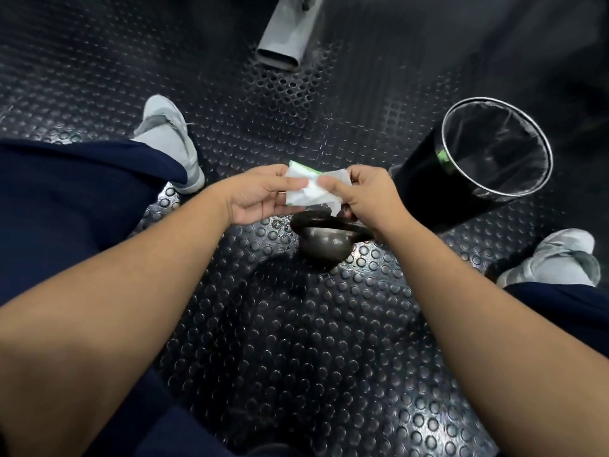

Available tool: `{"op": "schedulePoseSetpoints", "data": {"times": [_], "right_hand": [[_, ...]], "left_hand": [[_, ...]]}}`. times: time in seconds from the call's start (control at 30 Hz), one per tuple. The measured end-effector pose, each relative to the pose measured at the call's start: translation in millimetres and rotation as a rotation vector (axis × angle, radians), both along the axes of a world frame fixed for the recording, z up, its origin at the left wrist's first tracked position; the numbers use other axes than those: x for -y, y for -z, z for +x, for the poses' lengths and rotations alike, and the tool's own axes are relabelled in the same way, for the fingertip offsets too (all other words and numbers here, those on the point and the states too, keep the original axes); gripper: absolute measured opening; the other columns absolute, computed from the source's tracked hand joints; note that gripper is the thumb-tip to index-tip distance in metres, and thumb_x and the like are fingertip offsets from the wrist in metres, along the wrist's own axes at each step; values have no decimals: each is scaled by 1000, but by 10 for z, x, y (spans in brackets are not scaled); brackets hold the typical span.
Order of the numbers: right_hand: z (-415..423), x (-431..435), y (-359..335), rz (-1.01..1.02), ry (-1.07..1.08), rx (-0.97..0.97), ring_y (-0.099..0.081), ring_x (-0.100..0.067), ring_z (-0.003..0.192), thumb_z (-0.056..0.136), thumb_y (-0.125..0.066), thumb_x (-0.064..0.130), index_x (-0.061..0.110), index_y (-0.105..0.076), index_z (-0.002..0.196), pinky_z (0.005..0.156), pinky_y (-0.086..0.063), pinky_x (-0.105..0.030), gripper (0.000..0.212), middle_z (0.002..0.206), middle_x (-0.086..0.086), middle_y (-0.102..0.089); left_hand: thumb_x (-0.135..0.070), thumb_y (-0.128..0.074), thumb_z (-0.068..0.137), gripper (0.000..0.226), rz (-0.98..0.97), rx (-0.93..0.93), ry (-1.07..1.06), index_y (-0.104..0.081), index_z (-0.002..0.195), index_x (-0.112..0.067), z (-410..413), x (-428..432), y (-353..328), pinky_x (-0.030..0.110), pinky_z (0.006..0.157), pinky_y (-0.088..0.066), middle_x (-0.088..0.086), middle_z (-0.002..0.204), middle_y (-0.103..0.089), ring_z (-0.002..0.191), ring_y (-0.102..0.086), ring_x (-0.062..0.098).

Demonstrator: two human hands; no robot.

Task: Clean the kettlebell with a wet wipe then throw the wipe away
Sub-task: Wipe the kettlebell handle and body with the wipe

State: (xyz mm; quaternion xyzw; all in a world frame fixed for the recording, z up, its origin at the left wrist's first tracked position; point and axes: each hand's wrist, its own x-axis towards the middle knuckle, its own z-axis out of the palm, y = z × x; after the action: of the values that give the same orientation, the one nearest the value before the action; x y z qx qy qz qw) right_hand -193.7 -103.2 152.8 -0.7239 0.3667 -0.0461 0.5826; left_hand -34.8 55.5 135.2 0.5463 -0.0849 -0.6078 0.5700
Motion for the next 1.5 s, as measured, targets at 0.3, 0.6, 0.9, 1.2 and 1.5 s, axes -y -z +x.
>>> {"op": "schedulePoseSetpoints", "data": {"times": [0.3, 0.6, 0.9, 1.2, 1.5], "right_hand": [[83, 95, -161, -100, 36, 198, -61, -13, 64, 101, -69, 26, 17, -82, 94, 61, -54, -30, 17, 86, -15, -78], [286, 4, -244, 164, 138, 282, -61, -23, 73, 100, -69, 41, 8, -64, 82, 75, -55, -42, 38, 81, -12, -69], [444, -90, -275, -7, 103, 152, -50, -14, 68, 101, -63, 48, 11, -61, 79, 68, -45, -34, 43, 71, 1, -57], [386, -27, -202, -150, -15, -10, -64, -9, 73, 101, -66, 39, 19, -75, 98, 77, -62, -38, 22, 87, 4, -74], [-275, -182, 328, -625, -662, -522, -17, -30, 159, 98, -49, 70, 19, -16, 166, 129, -8, -61, 92, 172, -8, -22]], "left_hand": [[-33, -70, 90, 45, -67, 29, -81, -60, 129, -14, 220, 25, -136, 21, 71, -59, 4, 110, -69, 89, -64, 10], [-31, -58, 106, 27, 61, 40, -45, -68, 129, -21, 196, 53, -114, 30, 68, -62, 5, 101, -66, 77, -59, 14], [-71, -30, 99, 81, -58, 82, 154, -57, 144, -10, 102, 147, -322, 38, 105, -52, 13, 133, -69, 120, -67, 25], [-32, -71, 92, 42, 16, 132, -7, -69, 131, -16, 304, 30, -279, 33, 91, -60, 10, 123, -74, 110, -72, 21], [-35, -62, 99, 34, 501, 672, -284, -63, 127, -16, 216, 78, 185, 43, 82, -57, 11, 113, -70, 93, -68, 29]]}}
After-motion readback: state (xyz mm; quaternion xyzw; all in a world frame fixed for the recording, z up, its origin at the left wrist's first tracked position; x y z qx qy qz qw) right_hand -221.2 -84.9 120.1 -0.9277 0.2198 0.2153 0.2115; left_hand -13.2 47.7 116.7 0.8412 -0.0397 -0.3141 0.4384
